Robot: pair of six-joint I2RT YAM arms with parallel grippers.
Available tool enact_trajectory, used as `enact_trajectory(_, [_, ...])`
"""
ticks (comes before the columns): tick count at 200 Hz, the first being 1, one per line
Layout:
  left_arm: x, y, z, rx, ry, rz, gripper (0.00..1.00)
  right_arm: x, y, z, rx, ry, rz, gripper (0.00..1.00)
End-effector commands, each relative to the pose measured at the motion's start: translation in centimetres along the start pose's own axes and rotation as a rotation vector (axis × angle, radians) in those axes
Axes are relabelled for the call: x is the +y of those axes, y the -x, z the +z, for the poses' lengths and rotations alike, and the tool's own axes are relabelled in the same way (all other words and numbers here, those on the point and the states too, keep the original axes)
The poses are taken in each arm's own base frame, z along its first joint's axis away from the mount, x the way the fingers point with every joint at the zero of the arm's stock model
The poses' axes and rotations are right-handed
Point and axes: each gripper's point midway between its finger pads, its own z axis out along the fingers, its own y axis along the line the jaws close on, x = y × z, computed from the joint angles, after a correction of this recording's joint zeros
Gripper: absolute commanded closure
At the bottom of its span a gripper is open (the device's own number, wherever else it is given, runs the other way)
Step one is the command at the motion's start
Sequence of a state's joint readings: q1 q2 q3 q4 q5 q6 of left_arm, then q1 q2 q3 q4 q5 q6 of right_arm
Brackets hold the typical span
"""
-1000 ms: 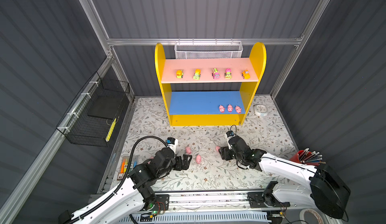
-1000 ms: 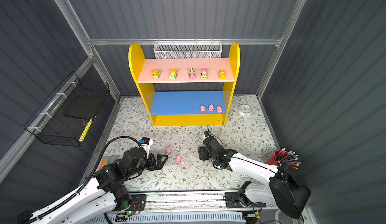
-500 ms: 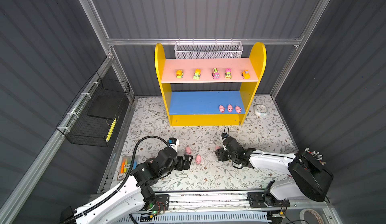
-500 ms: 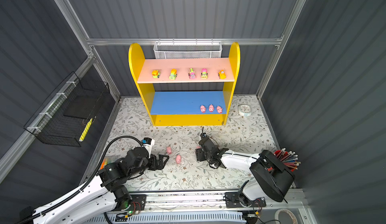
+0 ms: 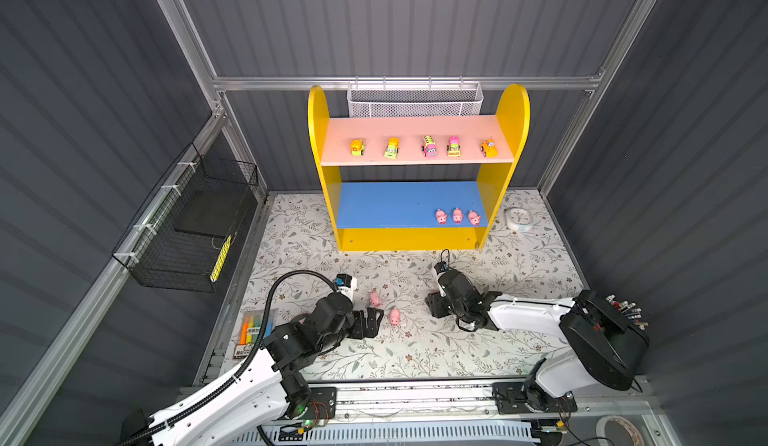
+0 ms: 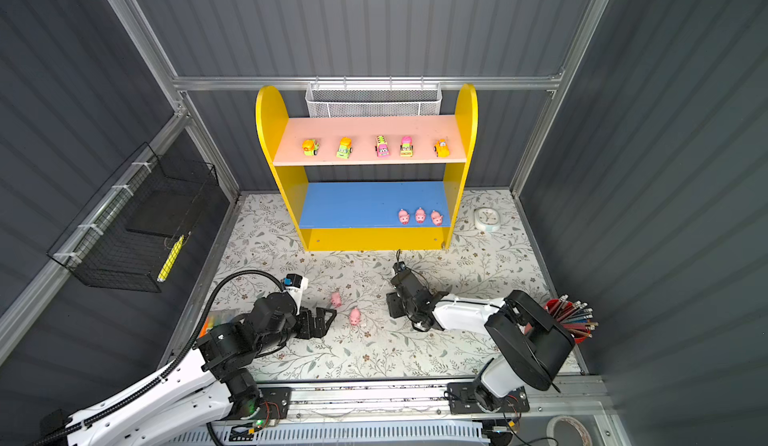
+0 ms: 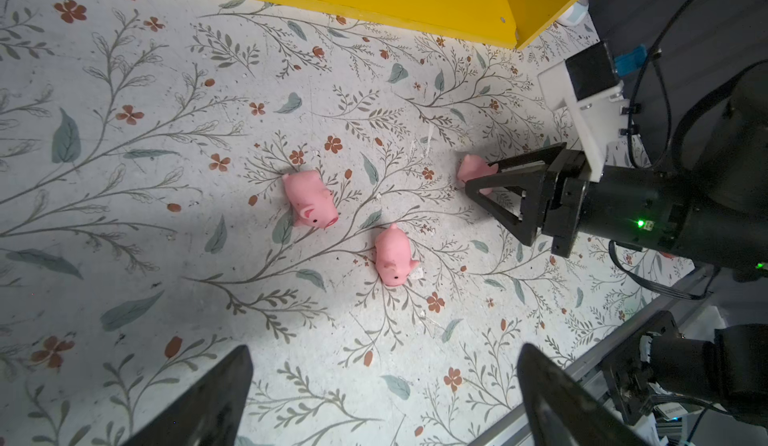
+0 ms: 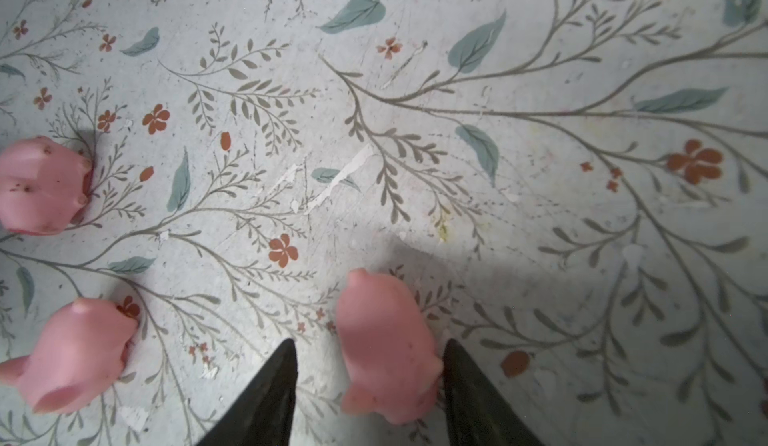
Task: Place and organize the plastic toys onto the shelf
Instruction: 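Withdraw the right gripper and lower it over another pink pig, then close the right gripper on the pink pig, then lift the pig with the right gripper and carry it over the blue shelf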
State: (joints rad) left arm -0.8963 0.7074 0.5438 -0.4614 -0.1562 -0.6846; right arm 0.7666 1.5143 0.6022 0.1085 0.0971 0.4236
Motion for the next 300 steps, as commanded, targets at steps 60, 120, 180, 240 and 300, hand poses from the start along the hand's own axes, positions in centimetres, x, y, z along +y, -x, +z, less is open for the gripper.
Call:
enact_trajectory(60, [-0.6,0.9,0.1,-0.010,0.002,0.038,0.01,0.4,0.6,0.9,0.000,-0.003,-0.018,0.57])
enact_trajectory(120, [-0.7,1.1,0.2,-0.009,0.011,0.050,0.01,0.4,1.2,0.6,-0.018,-0.012,-0.021,0.70])
enact_trajectory(180, [-0.9,2.1,-0.1,-0.026,0.032,0.076,0.00,1.0,4.1,-2.1,-0.065,-0.015,-0.005,0.72])
enact_trajectory(240, [-1.6,4.5,-0.7,-0.061,0.070,0.130,0.00,2.2,10.8,-5.9,-0.136,-0.062,-0.037,0.72])
enact_trajectory(300, [-2.8,7.9,-1.5,-0.119,0.112,0.210,0.00,1.0,18.3,-6.8,-0.178,-0.141,0.022,0.73])
